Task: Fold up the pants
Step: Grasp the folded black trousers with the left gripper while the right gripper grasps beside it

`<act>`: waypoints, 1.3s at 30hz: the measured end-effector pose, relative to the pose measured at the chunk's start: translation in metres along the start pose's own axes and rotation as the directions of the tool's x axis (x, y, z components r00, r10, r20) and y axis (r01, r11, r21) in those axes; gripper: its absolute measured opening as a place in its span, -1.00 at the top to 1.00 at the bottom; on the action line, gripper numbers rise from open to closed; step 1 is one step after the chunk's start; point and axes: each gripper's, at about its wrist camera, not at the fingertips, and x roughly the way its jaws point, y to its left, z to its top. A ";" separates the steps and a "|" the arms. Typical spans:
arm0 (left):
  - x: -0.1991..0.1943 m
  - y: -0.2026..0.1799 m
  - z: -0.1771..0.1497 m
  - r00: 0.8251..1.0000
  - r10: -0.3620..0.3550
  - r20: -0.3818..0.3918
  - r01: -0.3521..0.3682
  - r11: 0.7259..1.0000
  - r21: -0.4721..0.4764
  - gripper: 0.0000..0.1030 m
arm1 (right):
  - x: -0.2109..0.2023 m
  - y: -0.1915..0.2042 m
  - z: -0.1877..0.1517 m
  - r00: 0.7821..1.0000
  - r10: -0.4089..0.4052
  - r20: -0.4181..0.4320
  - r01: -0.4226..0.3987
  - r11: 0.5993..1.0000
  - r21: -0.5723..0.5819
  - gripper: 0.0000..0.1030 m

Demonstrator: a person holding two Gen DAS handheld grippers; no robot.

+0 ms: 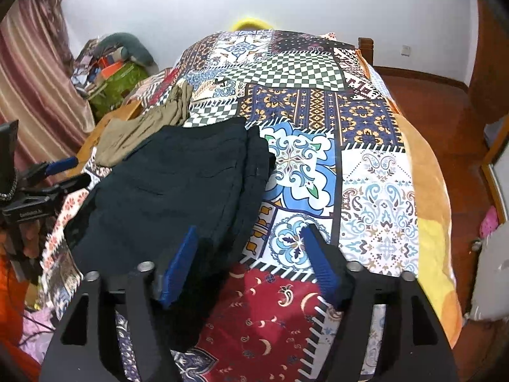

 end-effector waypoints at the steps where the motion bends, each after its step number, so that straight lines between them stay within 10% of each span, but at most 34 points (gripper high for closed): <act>1: 0.005 0.001 -0.001 1.000 -0.008 -0.018 0.008 1.000 -0.009 -0.69 | 0.003 0.002 0.001 1.000 0.018 0.001 -0.018 1.000 0.008 -0.42; 19: 0.075 0.006 0.012 0.946 -0.259 -0.194 0.231 0.961 -0.153 -0.76 | 0.067 -0.010 0.006 0.977 0.179 -0.118 -0.165 0.979 0.123 -0.66; 27: 0.095 0.012 0.010 0.880 -0.400 -0.256 0.352 0.911 -0.216 -0.77 | 0.074 -0.016 0.005 0.955 0.257 -0.150 -0.229 0.957 0.180 -0.73; 39: 0.096 -0.003 0.011 0.857 -0.419 -0.299 0.386 0.908 -0.165 -0.77 | 0.067 -0.002 -0.004 0.941 0.292 -0.170 -0.267 0.951 0.158 -0.76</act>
